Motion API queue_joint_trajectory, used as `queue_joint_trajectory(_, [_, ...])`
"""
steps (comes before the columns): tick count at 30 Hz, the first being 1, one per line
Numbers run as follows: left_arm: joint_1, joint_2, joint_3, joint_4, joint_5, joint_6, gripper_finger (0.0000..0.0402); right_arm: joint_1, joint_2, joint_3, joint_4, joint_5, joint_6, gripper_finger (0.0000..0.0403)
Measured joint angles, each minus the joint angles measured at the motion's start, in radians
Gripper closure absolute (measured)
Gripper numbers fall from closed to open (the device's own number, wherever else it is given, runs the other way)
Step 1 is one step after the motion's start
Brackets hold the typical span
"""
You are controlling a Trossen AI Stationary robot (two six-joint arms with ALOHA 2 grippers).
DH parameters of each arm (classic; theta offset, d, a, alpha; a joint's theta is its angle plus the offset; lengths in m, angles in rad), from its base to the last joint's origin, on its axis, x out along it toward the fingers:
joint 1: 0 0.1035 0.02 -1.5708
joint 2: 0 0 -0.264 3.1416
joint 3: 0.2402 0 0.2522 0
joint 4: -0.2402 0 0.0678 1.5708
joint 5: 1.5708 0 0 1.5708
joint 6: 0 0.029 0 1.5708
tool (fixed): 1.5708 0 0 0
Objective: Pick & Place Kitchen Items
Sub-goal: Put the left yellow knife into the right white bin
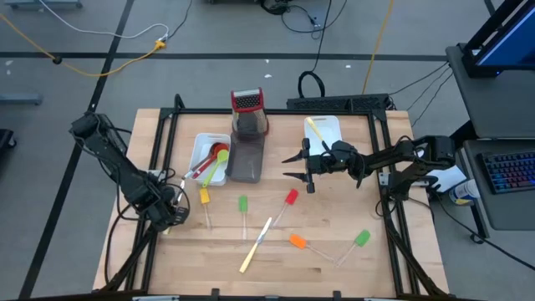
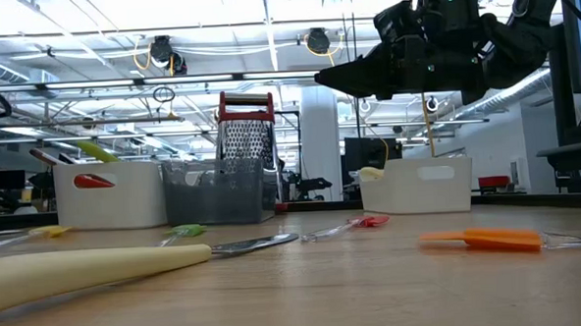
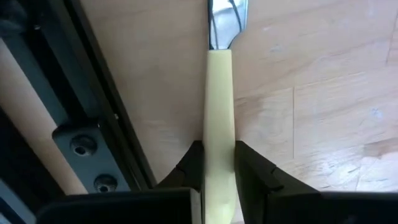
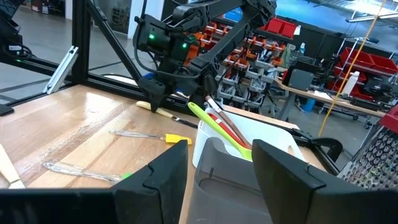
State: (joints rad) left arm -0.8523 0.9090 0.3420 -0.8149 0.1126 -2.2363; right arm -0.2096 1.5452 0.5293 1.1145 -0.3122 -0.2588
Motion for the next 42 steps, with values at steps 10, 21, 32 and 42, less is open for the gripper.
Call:
queue_joint_trajectory(10, [0.009, 0.003, 0.057, 0.209, 0.023, 0.008, 0.0348, 0.000, 0.000, 0.000, -0.009, 0.000, -0.019, 0.0232])
queue_joint_trajectory(21, [0.036, 0.029, 0.059, 0.339, 0.018, 0.185, 0.0350, 0.000, 0.000, 0.000, -0.011, 0.000, -0.023, 0.0233])
queue_joint_trajectory(32, [0.207, 0.096, 0.061, 0.495, -0.039, 0.654, 0.0351, 0.000, 0.000, 0.000, -0.001, 0.000, -0.052, 0.0234])
queue_joint_trajectory(42, [0.417, 0.108, 0.061, 0.650, -0.013, 1.198, 0.0351, 0.000, 0.000, 0.000, 0.011, 0.000, -0.042, 0.0236])
